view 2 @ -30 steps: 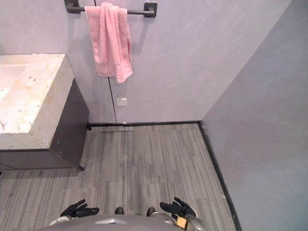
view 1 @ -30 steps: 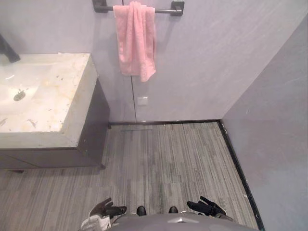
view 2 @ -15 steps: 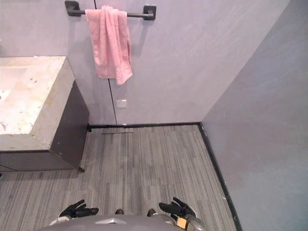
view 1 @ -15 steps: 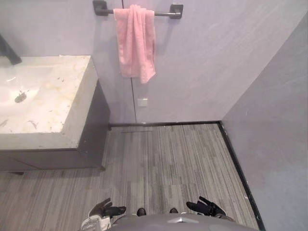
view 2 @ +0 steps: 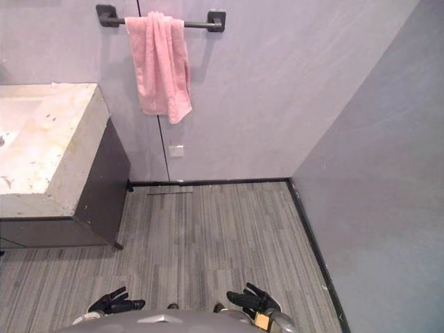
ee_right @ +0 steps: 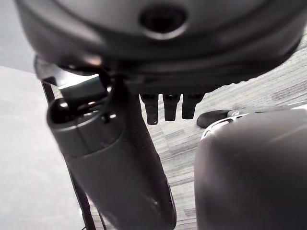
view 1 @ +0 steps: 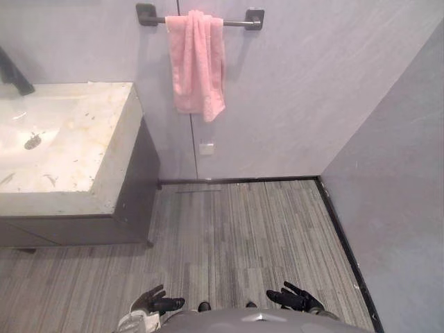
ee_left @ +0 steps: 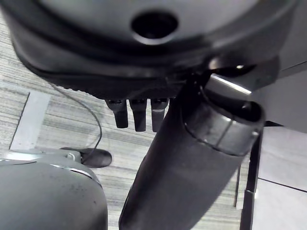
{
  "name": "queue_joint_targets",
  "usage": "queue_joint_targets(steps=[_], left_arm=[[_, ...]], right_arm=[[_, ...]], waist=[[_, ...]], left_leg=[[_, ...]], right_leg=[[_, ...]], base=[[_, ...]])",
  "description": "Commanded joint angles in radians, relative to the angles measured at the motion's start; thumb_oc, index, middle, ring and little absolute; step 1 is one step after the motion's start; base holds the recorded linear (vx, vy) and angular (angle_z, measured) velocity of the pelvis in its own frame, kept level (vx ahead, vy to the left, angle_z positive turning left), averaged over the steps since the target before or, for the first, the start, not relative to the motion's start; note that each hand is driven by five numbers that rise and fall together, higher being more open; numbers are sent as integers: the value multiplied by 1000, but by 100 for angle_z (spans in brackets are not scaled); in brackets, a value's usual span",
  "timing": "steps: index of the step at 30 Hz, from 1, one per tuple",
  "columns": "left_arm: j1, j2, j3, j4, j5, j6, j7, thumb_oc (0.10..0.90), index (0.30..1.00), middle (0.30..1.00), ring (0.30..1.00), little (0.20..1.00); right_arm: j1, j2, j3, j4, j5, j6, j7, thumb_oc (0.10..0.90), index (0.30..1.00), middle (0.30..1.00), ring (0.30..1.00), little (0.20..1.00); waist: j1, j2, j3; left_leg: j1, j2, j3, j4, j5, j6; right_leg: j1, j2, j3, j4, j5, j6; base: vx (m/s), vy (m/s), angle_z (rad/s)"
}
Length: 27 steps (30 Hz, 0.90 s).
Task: Organize the bathroom.
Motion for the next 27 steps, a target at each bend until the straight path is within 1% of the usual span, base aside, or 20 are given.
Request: queue_joint_targets(steps=[1,4,6,7,9,10,11,12,13,14,15,18,19,21,22,23,24,25,26,27], left_arm=[[-63,-24,-33,-16,-2,-56,-41,800,900,900,900,900],[-73,-26,-51,-56,-31,-45,-43,800,900,900,900,900],[-95,-29,-74,-170,-60,-11,-18,800,900,900,900,900],[-96,-29,-77,-180,-61,-13,-16,800,900,900,900,900],[-109,-28,-90,-277,-82,-6,20,800,900,900,900,900],[-117,-28,-97,-323,-96,-17,47,800,900,900,900,900],[-129,-24,-97,-411,-117,-15,84,800,900,900,900,900],[-129,-23,-97,-424,-113,-22,93,800,900,900,900,900],[-134,-12,-104,-513,-110,-38,165,800,900,900,900,900],[-134,-4,-110,-562,-120,-34,203,800,900,900,900,900],[-134,0,-113,-594,-121,-31,226,800,900,900,900,900],[-132,4,-124,-681,-69,-83,302,800,900,900,900,900],[-124,5,-140,-732,-61,-92,336,800,900,900,900,900],[-68,-2,-184,-825,8,-148,410,800,900,900,900,900],[-59,3,-194,-845,12,-152,426,800,900,900,900,900],[-44,10,-208,-864,21,-162,439,800,900,900,900,900],[-23,34,-235,-888,52,-196,448,800,900,900,900,900],[-21,38,-238,-893,57,-198,448,800,900,900,900,900],[-12,53,-235,-907,100,-215,426,800,900,900,900,900],[-3,60,-236,-923,101,-215,421,800,900,900,900,900]], right_arm=[[-60,-22,33,-12,-18,-103,40,800,900,900,900,900],[-67,-24,51,-55,-17,-131,31,800,900,900,900,900],[-87,-38,83,-185,-26,-158,2,800,900,900,900,900],[-88,-38,86,-198,-23,-157,-2,800,900,900,900,900],[-95,-47,103,-319,-29,-158,-51,800,900,900,900,900],[-96,-55,110,-377,-25,-156,-71,800,900,900,900,900],[-91,-70,116,-472,-54,-169,-107,800,900,900,900,900],[-89,-72,117,-486,-60,-171,-112,800,900,900,900,900],[-83,-88,126,-567,-71,-188,-138,800,900,900,900,900],[-77,-95,127,-609,-77,-202,-156,800,900,900,900,900],[-71,-96,127,-642,-86,-206,-174,800,900,900,900,900],[-58,-101,136,-715,-85,-251,-220,800,900,900,900,900],[-59,-100,147,-741,-82,-264,-246,800,900,900,900,900],[-41,-109,175,-785,-81,-286,-248,800,900,900,900,900],[-35,-107,180,-796,-86,-290,-250,800,900,900,900,900],[-22,-108,185,-806,-92,-295,-252,800,900,900,900,900],[-10,-123,201,-820,-99,-319,-253,800,900,900,900,900],[-10,-124,204,-821,-97,-322,-256,800,900,900,900,900],[-21,-129,218,-823,-80,-325,-264,800,900,900,900,900],[-24,-124,222,-818,-83,-330,-267,800,900,900,900,900]], waist=[[3,31,2],[0,32,6],[-3,25,18],[-4,24,19],[-6,3,37],[-7,-10,49],[-9,-31,68],[-10,-34,69],[-14,-48,79],[-15,-48,83],[-14,-48,87],[-3,-38,102],[5,-23,105],[13,24,99],[24,42,98],[31,48,96],[51,54,102],[53,53,103],[61,54,101],[72,52,99]], left_leg=[[-13,34,122,25,-31,-12],[-14,44,123,31,-30,-15],[-30,75,123,85,-39,-24],[-34,78,123,95,-42,-25],[-89,113,139,228,-62,-38],[-126,137,147,327,-56,-44],[-189,175,162,494,-20,-52],[-200,181,162,526,-25,-51],[-225,201,175,603,-38,-37],[-240,217,180,619,-35,-37],[-254,224,184,618,-32,-38],[-290,215,238,551,-11,-38],[-309,190,285,478,5,-38],[-321,88,396,319,41,-25],[-349,84,407,273,94,-40],[-361,67,414,232,139,-53],[-411,67,419,236,187,-60],[-414,70,418,244,188,-59],[-393,61,416,239,156,-37],[-397,44,386,240,168,-36]], right_leg=[[-67,20,-62,85,-34,32],[-68,28,-57,88,-38,28],[-73,41,-40,96,-47,11],[-74,42,-38,98,-49,9],[-80,33,-20,117,-51,-10],[-84,27,-16,126,-53,-25],[-86,20,-18,134,-53,-49],[-88,20,-20,136,-53,-53],[-93,12,-24,146,-56,-63],[-92,14,-27,152,-60,-65],[-88,15,-30,152,-63,-63],[-56,31,-32,134,-73,-56],[-41,49,-35,119,-74,-51],[-14,104,-6,101,-80,-43],[-4,127,0,99,-81,-44],[11,134,-1,101,-90,-42],[28,145,-13,111,-109,-55],[29,146,-14,115,-114,-58],[22,155,-6,142,-130,-65],[32,162,19,155,-130,-57]], base=[[107,-147,7],[58,-83,5],[61,-134,1],[48,-136,2],[12,-144,4],[-3,-235,10],[-7,-195,15],[32,-189,21],[66,-99,27],[91,-90,28],[101,-42,16],[176,-19,7],[312,17,35],[444,22,31],[380,2,2],[393,-44,-43],[337,-55,-60],[400,-41,-64],[319,7,-47],[327,20,-39]])
